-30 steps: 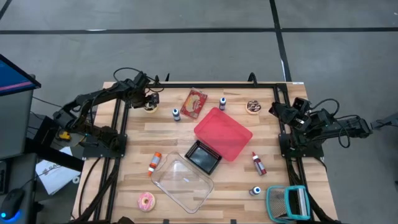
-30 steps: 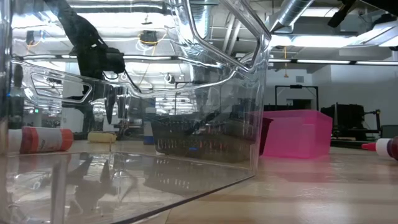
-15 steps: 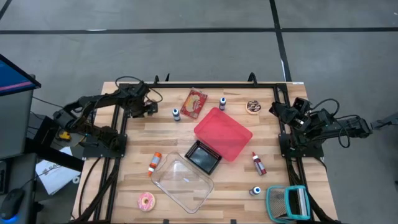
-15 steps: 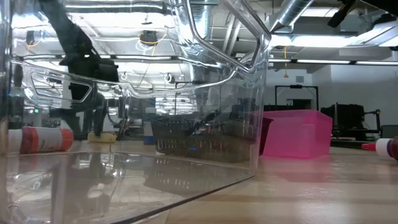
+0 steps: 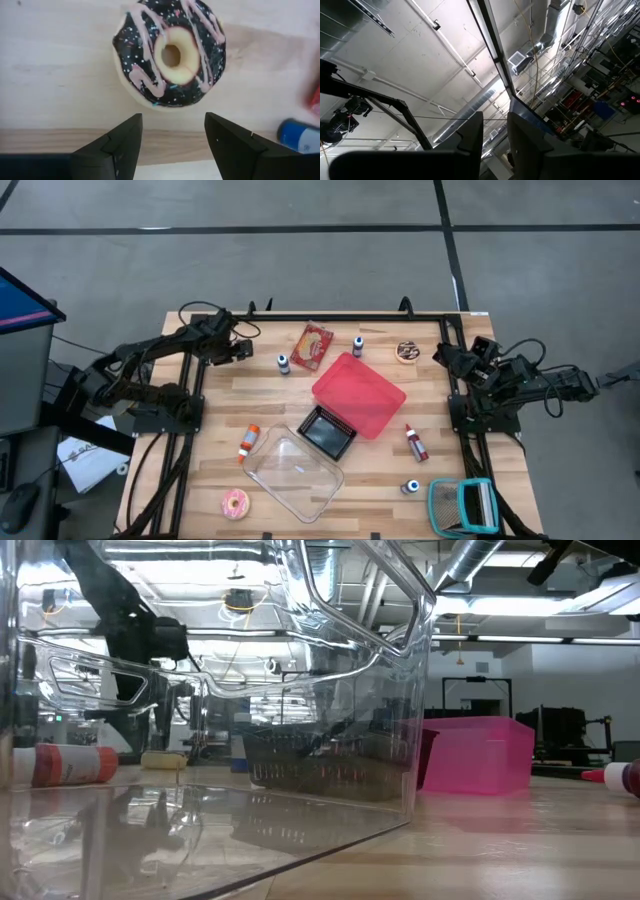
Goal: Pick & Place Food Item
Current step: Put the left black donut into the black bin
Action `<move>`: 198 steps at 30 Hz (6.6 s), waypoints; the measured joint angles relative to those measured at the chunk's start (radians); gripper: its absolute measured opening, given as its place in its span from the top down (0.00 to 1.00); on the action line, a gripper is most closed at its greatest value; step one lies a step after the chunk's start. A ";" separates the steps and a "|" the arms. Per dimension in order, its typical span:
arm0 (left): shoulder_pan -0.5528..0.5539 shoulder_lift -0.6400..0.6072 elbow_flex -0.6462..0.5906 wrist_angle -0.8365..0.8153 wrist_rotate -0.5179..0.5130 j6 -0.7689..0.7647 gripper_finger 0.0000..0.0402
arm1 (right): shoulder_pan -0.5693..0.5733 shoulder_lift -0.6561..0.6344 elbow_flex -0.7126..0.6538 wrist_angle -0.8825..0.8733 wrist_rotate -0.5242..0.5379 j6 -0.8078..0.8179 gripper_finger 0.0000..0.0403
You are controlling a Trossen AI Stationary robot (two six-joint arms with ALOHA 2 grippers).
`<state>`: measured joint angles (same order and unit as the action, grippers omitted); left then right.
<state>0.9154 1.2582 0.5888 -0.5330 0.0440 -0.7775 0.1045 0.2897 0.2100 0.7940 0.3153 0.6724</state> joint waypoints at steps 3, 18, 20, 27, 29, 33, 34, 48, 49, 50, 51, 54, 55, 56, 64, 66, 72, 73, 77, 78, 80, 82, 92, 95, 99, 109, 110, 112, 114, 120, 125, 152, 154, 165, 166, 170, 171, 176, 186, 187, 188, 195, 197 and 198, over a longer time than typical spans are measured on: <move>-0.001 -0.008 0.000 -0.013 -0.040 -0.058 0.47 | 0.000 0.000 0.000 0.000 0.000 0.000 0.80; -0.113 -0.008 0.000 -0.001 -0.274 -0.461 0.47 | 0.000 0.000 0.000 0.000 0.000 -0.002 0.80; -0.126 -0.008 0.000 -0.003 -0.295 -0.513 0.47 | 0.000 0.000 0.000 0.000 0.000 -0.001 0.80; -0.151 -0.008 -0.004 -0.021 -0.362 -0.646 0.47 | 0.000 0.000 0.000 0.000 0.000 0.001 0.80; -0.152 -0.008 -0.019 -0.022 -0.362 -0.684 0.47 | 0.000 0.000 0.000 0.000 -0.001 0.001 0.80; -0.152 -0.008 -0.056 0.013 -0.366 -0.733 0.49 | 0.000 0.000 0.000 0.000 -0.001 0.001 0.80; -0.152 -0.008 -0.064 0.027 -0.370 -0.742 0.50 | 0.000 0.000 0.000 0.000 -0.001 0.001 0.80; -0.189 -0.008 -0.081 0.115 -0.350 -0.749 0.50 | 0.000 0.000 0.000 0.000 -0.004 0.009 0.80; -0.192 -0.008 -0.081 0.117 -0.350 -0.750 0.50 | 0.000 0.000 0.000 0.000 -0.004 0.009 0.80; -0.195 -0.008 -0.081 0.117 -0.349 -0.754 0.49 | 0.000 0.000 0.000 0.000 -0.004 0.009 0.80; -0.196 -0.008 -0.081 0.116 -0.349 -0.755 0.48 | 0.000 0.000 0.000 0.001 -0.004 0.009 0.80; -0.197 -0.008 -0.081 0.136 -0.345 -0.757 0.46 | 0.000 0.000 0.000 0.001 -0.004 0.009 0.80; -0.201 -0.010 -0.081 0.144 -0.344 -0.766 0.46 | 0.000 0.000 0.000 0.001 -0.004 0.009 0.80; -0.205 -0.010 -0.081 0.149 -0.345 -0.778 0.45 | 0.000 0.000 0.000 0.001 -0.004 0.009 0.80; -0.207 0.008 -0.081 0.157 -0.387 -0.835 0.46 | 0.000 0.000 0.000 0.001 -0.003 0.009 0.80; -0.207 0.024 -0.081 0.168 -0.386 -0.836 0.46 | 0.000 0.000 0.000 0.001 -0.003 0.009 0.80; -0.208 0.070 -0.081 0.219 -0.392 -0.864 0.47 | 0.000 0.000 0.000 0.001 -0.003 0.010 0.80; -0.208 0.077 -0.081 0.222 -0.398 -0.877 0.47 | 0.000 0.000 0.000 0.002 -0.003 0.012 0.80; -0.207 0.101 -0.081 0.227 -0.403 -0.884 0.47 | 0.000 0.000 0.000 0.004 -0.003 0.022 0.80; -0.207 0.103 -0.081 0.227 -0.404 -0.886 0.47 | 0.000 0.000 0.000 0.004 -0.003 0.023 0.80; -0.208 0.108 -0.080 0.229 -0.404 -0.889 0.47 | 0.000 0.000 0.000 0.004 -0.003 0.026 0.80; -0.208 0.107 -0.080 0.228 -0.408 -0.911 0.47 | 0.000 0.000 0.000 0.004 -0.003 0.028 0.80; -0.208 0.107 -0.080 0.235 -0.425 -0.924 0.69 | 0.000 0.000 0.000 0.004 -0.007 0.028 0.80; -0.213 0.097 -0.080 0.258 -0.425 -0.870 0.76 | 0.000 0.000 0.000 0.004 -0.008 0.028 0.80; -0.236 0.050 -0.081 0.257 -0.424 -0.785 0.80 | 0.000 0.000 0.000 0.008 -0.010 0.027 0.80; -0.407 -0.229 -0.081 0.082 -0.361 -0.530 0.83 | 0.000 0.000 0.000 0.018 -0.012 0.024 0.80; -0.440 -0.257 -0.081 0.076 -0.346 -0.505 0.83 | 0.000 0.000 0.000 0.022 -0.013 0.019 0.80; -0.516 -0.317 -0.081 0.060 -0.316 -0.482 0.83 | 0.001 0.000 0.000 0.037 -0.016 0.010 0.80; -0.607 -0.356 -0.081 0.057 -0.300 -0.478 0.83 | 0.000 0.000 0.000 0.051 -0.017 -0.001 0.80; -0.898 -0.385 -0.073 0.065 -0.319 -0.483 0.83 | 0.001 0.000 0.000 0.079 -0.025 -0.018 0.80; -1.056 -0.326 0.016 0.067 -0.423 -0.457 0.88 | 0.001 0.000 0.000 0.083 -0.027 -0.018 0.80; -1.133 0.405 0.658 -0.065 -0.387 -0.408 0.82 | 0.093 -0.002 0.000 0.090 -0.104 0.012 0.80; -1.133 0.420 0.658 -0.063 -0.384 -0.408 0.82 | 0.108 -0.002 0.000 0.091 -0.104 0.012 0.80; -1.108 0.430 0.658 -0.058 -0.328 -0.248 0.82 | 0.176 -0.002 0.000 0.090 -0.105 0.008 0.80; -1.104 0.439 0.659 -0.043 -0.314 -0.240 0.82 | 0.181 -0.002 0.000 0.090 -0.105 0.008 0.80; -1.092 0.467 0.668 -0.052 -0.283 -0.220 0.82 | 0.197 -0.003 0.000 0.089 -0.105 0.000 0.80; -1.091 0.474 0.674 -0.058 -0.279 -0.211 0.82 | 0.198 -0.003 0.000 0.088 -0.105 0.000 0.80; -1.080 0.504 0.695 -0.079 -0.265 -0.194 0.82 | 0.197 -0.004 0.000 0.083 -0.105 0.000 0.80; -1.076 0.513 0.703 -0.127 -0.239 -0.176 0.82 | 0.196 -0.004 0.000 0.085 -0.105 0.000 0.80; -1.077 0.513 0.703 -0.137 -0.236 -0.171 0.82 | 0.196 -0.004 0.000 0.086 -0.105 0.000 0.80; -1.077 0.513 0.703 -0.143 -0.236 -0.170 0.81 | 0.196 -0.004 0.000 0.085 -0.105 0.000 0.80; -1.073 0.516 0.703 -0.138 -0.228 -0.169 0.75 | 0.196 -0.004 0.000 0.086 -0.106 0.000 0.80; -1.073 0.520 0.703 -0.142 -0.228 -0.165 0.73 | 0.196 -0.004 0.000 0.086 -0.108 0.000 0.80; -1.073 0.520 0.702 -0.141 -0.228 -0.164 0.71 | 0.196 -0.004 0.000 0.086 -0.108 0.000 0.80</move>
<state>-0.1574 1.7782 1.2911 -0.6745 -0.1841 -0.9413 0.3008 0.2859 0.2104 0.8803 0.2070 0.6727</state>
